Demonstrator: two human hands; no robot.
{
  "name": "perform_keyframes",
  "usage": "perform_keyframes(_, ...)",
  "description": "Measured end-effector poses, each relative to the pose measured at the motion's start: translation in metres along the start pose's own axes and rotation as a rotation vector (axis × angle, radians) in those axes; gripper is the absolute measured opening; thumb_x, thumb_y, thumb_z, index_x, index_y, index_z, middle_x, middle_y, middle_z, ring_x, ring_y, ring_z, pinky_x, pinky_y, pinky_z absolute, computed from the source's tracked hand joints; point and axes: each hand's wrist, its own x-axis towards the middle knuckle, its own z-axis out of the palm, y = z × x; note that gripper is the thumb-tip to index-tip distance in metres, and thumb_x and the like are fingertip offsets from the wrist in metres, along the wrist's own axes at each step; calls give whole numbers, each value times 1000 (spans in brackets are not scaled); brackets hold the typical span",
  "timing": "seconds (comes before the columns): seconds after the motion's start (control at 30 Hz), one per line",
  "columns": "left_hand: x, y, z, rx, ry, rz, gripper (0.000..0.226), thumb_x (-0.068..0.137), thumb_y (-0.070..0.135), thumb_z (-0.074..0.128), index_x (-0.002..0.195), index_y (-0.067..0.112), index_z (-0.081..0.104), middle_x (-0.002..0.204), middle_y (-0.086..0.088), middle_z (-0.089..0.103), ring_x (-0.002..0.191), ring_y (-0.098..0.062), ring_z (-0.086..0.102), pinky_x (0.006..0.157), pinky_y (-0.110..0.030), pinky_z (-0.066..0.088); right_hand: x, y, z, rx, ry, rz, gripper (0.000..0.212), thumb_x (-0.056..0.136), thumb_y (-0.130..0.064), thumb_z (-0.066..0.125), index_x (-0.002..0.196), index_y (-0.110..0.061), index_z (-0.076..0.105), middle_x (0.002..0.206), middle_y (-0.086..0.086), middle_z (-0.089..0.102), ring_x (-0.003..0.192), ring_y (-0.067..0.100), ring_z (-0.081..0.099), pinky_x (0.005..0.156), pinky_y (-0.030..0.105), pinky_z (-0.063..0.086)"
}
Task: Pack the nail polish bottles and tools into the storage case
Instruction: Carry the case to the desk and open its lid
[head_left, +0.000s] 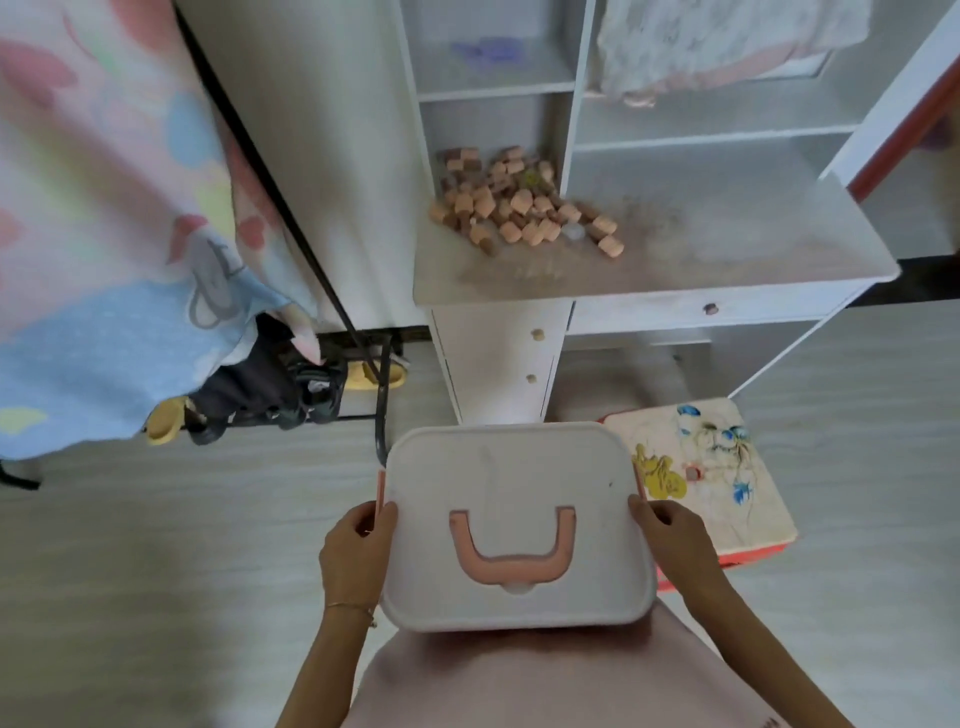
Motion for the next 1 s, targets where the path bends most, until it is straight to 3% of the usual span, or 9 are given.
perform_keyframes(0.1,38,33,14,-15,-55,6,15,89,19,58,98,11,66,91,-5,64,83,-20,55,74,-29,38,31,-23,-1,24,42,26,24,90,-29,54,83,-8,60,78,3,60,79,23,55,73,33,42)
perform_keyframes(0.27,114,94,36,3,-128,103,5,87,21,61,88,17,65,75,8,61,73,-10,55,62,-22,38,84,-62,2,79,176,64,30,90,-28,54,63,-14,53,66,1,55,67,19,49,60,30,35)
perform_keyframes(0.43,184,159,49,-15,-245,211,6,85,19,64,84,14,67,77,-3,65,73,-21,58,70,-29,44,123,-121,3,148,314,82,32,91,-26,53,63,-9,54,64,4,52,64,18,44,61,32,33)
perform_keyframes(0.53,212,193,50,-82,-271,259,6,83,19,67,86,14,68,79,-1,67,74,-16,60,71,-29,46,133,-155,1,182,427,51,32,91,-23,53,66,-4,57,63,8,53,61,19,44,56,32,33)
perform_keyframes(0.7,236,236,57,-134,-392,318,13,81,18,68,73,27,64,77,8,66,72,-7,60,61,-19,43,138,-186,-25,285,519,79,30,90,-20,55,66,-3,57,63,7,52,62,22,42,57,33,33)
perform_keyframes(0.83,244,268,73,-122,-526,404,13,81,17,67,75,27,62,75,7,66,63,-3,59,53,-16,46,142,-198,-43,355,638,89,33,89,-18,55,77,13,52,71,14,46,68,23,39,64,32,31)
perform_keyframes(1.0,246,309,117,-154,-601,456,9,84,21,64,77,25,62,79,1,65,74,-17,59,69,-31,49,160,-207,-69,420,765,81,38,88,-18,54,79,18,47,73,12,38,69,21,31,62,33,27)
